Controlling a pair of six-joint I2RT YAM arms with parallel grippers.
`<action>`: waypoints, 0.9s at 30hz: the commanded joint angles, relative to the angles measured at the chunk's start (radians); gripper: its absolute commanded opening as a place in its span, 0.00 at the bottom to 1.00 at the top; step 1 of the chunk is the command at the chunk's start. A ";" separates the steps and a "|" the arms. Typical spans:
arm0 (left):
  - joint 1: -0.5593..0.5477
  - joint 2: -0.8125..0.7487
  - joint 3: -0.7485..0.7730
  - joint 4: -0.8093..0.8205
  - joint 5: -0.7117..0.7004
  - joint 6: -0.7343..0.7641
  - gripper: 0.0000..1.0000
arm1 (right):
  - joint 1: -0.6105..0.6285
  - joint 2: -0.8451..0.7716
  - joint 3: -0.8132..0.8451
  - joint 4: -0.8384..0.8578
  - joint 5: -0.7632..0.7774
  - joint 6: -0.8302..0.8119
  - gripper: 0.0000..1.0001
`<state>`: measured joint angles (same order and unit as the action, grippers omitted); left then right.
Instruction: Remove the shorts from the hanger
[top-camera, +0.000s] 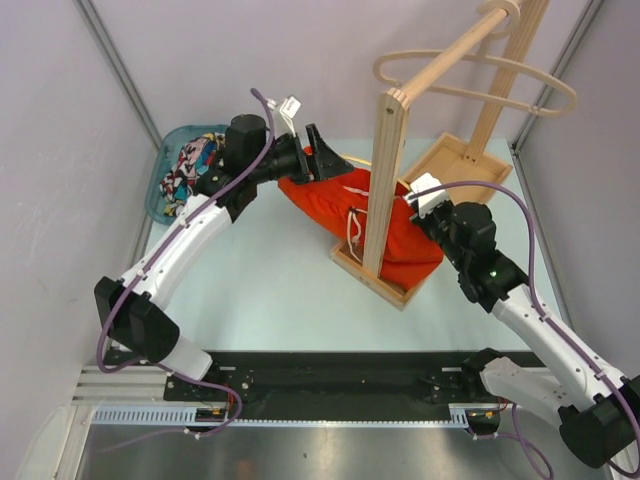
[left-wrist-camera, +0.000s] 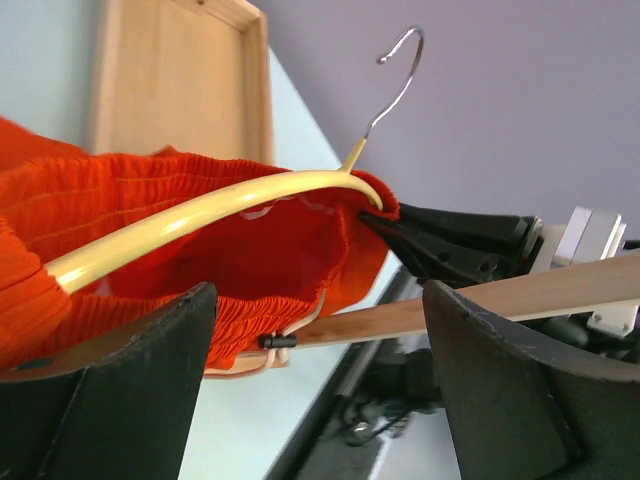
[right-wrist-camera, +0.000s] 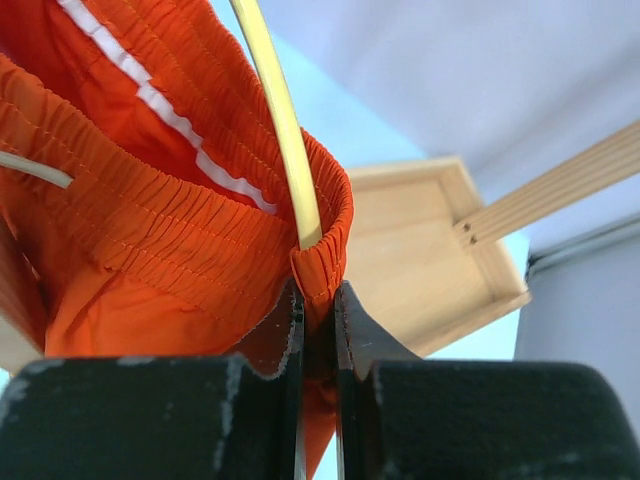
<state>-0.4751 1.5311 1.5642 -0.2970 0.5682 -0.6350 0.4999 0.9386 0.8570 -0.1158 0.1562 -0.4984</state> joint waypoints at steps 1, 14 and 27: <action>0.001 -0.049 -0.094 0.269 -0.011 -0.323 0.88 | 0.071 -0.006 0.070 0.188 0.086 -0.028 0.00; -0.048 0.069 -0.138 0.331 -0.195 -0.646 0.85 | 0.195 0.014 0.070 0.208 0.224 -0.032 0.00; -0.120 0.169 -0.082 0.357 -0.363 -0.769 0.52 | 0.204 -0.047 0.068 0.150 0.246 -0.022 0.00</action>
<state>-0.5724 1.6672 1.4338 0.0288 0.2657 -1.3411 0.6880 0.9592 0.8612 -0.0868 0.4133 -0.5575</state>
